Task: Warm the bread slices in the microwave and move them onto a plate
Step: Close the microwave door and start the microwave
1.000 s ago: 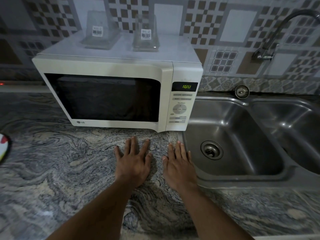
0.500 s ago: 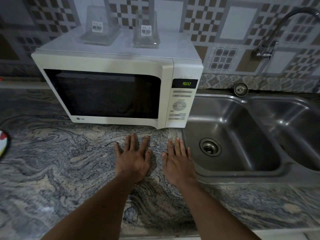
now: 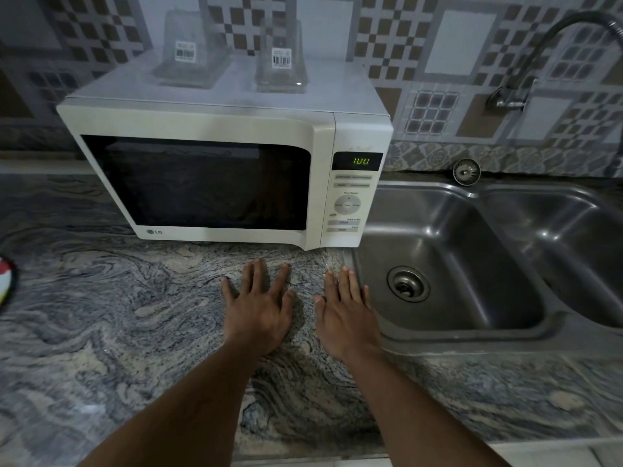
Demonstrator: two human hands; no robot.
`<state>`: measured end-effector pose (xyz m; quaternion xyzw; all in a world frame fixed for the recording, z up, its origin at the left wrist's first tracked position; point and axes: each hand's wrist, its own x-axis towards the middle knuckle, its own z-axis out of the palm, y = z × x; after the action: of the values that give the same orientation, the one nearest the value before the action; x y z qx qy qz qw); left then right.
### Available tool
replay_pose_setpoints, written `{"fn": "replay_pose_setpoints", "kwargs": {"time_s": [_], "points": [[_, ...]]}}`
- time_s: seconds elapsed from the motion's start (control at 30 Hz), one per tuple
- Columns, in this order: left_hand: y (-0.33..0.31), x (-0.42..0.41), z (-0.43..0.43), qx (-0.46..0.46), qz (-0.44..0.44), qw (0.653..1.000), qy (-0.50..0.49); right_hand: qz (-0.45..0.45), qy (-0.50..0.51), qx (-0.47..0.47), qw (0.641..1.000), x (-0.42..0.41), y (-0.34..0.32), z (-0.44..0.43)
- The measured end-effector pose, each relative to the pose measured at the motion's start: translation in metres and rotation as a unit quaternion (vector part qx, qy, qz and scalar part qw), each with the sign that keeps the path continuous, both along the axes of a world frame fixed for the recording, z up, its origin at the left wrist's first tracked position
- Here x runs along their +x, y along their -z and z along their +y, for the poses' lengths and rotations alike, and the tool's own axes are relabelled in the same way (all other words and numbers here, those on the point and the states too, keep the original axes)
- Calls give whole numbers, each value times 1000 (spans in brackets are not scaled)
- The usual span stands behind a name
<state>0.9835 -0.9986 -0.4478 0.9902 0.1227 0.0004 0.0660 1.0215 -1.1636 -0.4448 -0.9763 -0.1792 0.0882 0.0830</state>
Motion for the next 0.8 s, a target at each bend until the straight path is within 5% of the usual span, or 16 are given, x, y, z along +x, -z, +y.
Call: {"fn": "replay_pose_setpoints", "kwargs": {"time_s": [0.8], "points": [[-2,2,1,-16,30,999,5,26,-1,-1,1000,2,-4,1]]}}
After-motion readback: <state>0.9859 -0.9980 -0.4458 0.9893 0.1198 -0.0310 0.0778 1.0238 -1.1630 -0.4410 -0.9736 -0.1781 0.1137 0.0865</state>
